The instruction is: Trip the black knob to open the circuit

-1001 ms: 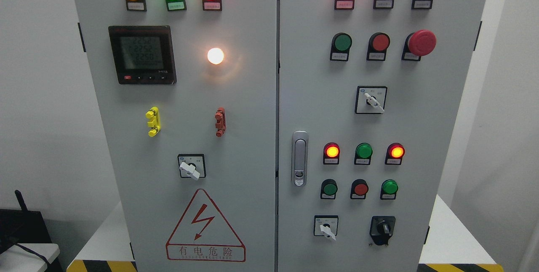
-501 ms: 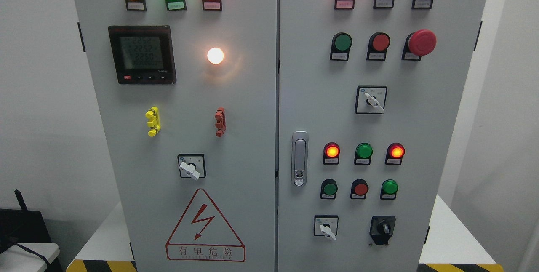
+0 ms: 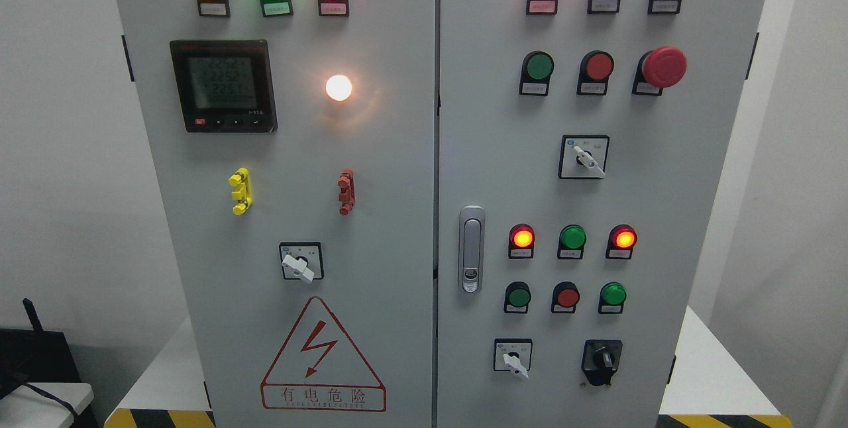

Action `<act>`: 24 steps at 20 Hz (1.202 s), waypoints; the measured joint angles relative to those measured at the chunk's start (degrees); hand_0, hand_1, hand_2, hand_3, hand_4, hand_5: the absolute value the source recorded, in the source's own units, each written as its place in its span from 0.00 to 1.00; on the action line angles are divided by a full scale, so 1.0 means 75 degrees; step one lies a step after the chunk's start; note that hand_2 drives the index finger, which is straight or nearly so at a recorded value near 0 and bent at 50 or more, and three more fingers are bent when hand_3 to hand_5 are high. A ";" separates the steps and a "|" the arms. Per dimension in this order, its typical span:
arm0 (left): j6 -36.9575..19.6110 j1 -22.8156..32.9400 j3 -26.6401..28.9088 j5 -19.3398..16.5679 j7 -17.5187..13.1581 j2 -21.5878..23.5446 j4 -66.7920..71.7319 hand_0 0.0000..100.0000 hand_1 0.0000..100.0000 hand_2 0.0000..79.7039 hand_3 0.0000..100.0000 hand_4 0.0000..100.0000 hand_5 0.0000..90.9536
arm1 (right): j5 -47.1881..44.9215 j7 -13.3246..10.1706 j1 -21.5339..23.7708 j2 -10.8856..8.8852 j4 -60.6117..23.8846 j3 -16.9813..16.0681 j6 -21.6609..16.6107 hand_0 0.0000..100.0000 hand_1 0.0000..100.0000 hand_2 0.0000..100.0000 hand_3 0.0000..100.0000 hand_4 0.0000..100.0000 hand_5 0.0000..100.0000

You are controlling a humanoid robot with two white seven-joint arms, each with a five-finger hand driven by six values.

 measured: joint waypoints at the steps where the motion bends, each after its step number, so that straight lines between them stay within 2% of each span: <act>1: 0.0000 0.0000 0.0000 0.0000 0.0000 0.0000 0.0000 0.12 0.39 0.00 0.00 0.00 0.00 | 0.0003 -0.0003 -0.0081 0.0023 0.0008 0.0004 0.0084 0.19 0.83 0.37 0.77 0.85 0.90; 11: 0.0000 0.0000 0.0000 0.0000 0.0000 0.0000 0.0000 0.12 0.39 0.00 0.00 0.00 0.00 | 0.0016 -0.0032 -0.0877 0.0293 0.0182 0.0161 0.0714 0.23 0.81 0.38 0.79 0.86 0.90; 16: 0.0000 0.0000 0.0000 0.0000 0.0000 0.0000 0.0000 0.12 0.39 0.00 0.00 0.00 0.00 | 0.0037 -0.0120 -0.1325 0.0425 0.0344 0.0226 0.0914 0.26 0.80 0.38 0.79 0.86 0.90; 24: 0.0000 0.0000 0.0000 0.0000 0.0000 0.0000 0.0000 0.12 0.39 0.00 0.00 0.00 0.00 | 0.0067 -0.0321 -0.1697 0.0546 0.0593 0.0282 0.1276 0.27 0.79 0.38 0.78 0.86 0.90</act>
